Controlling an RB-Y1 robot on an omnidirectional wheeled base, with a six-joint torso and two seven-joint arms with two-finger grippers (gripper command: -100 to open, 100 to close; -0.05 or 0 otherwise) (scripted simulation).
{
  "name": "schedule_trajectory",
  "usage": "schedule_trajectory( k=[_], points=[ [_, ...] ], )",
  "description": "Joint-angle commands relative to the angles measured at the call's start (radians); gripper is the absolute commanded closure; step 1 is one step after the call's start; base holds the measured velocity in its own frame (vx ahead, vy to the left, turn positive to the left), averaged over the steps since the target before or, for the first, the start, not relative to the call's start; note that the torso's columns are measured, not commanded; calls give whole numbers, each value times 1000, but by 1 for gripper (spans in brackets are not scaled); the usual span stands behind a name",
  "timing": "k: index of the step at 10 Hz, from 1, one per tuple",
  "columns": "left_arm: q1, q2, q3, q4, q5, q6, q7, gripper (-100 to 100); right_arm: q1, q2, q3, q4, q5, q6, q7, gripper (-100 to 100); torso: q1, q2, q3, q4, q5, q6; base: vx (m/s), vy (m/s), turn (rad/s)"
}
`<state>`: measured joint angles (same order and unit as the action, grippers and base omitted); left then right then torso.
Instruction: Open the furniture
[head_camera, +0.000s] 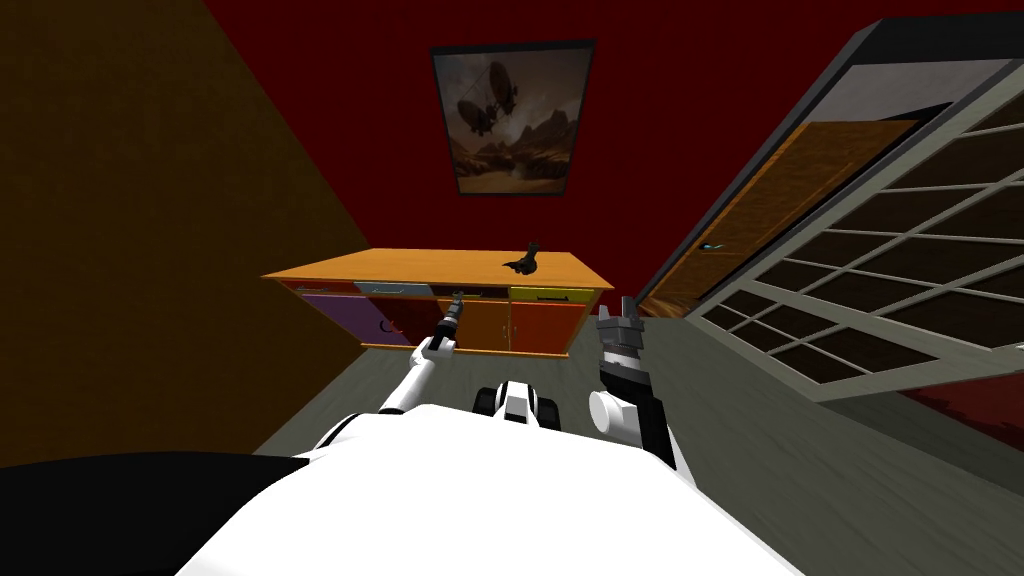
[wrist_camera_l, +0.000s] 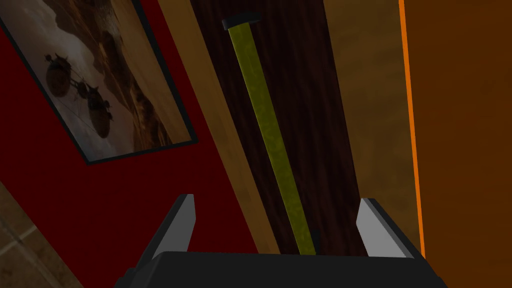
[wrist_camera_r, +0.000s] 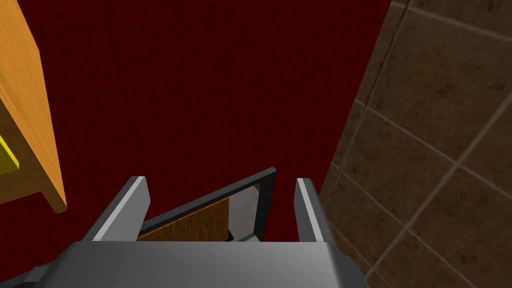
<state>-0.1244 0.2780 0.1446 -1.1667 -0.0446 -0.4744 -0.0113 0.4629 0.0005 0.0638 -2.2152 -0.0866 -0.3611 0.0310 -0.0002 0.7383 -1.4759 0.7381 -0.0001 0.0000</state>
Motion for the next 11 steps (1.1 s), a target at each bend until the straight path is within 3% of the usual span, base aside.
schedule_trajectory(
  k=[1, 2, 3, 9, 10, 11],
  points=[
    [-21, 13, 3, -8, 2, 35, 6, -100, 0, 0, 0, 0, 0, 0, 0, 0, 1, -1, -1, 0, 0, 0, 42, -18, -28],
    [-12, 9, 2, -1, 2, 16, 4, -100, 0, 0, 0, 0, 0, 0, 0, 0, 1, -4, -2, -1, 0, 0, 28, -10, -8],
    [-14, 10, 2, -1, 2, 19, 5, 100, 0, 0, 0, 0, 0, 0, 0, 0, 1, -2, -2, -1, 0, 0, 0, 0, 0],
    [-11, 21, -8, -25, 3, 33, 18, 100, 0, 0, 0, 0, 0, 0, 0, 0, -1, 1, 0, 0, 0, 0, -161, -23, 21],
    [-13, 19, -5, -10, 3, 39, 15, -100, 0, 0, 0, 0, 0, 0, 0, 0, 0, -6, -3, -1, 0, 0, 63, -28, -23],
    [-14, 18, -4, -7, 3, 40, 14, -100, 0, 0, 0, 0, 0, 0, 0, 0, 0, -13, -8, -3, 0, 0, 152, -7, -12]
  ],
)
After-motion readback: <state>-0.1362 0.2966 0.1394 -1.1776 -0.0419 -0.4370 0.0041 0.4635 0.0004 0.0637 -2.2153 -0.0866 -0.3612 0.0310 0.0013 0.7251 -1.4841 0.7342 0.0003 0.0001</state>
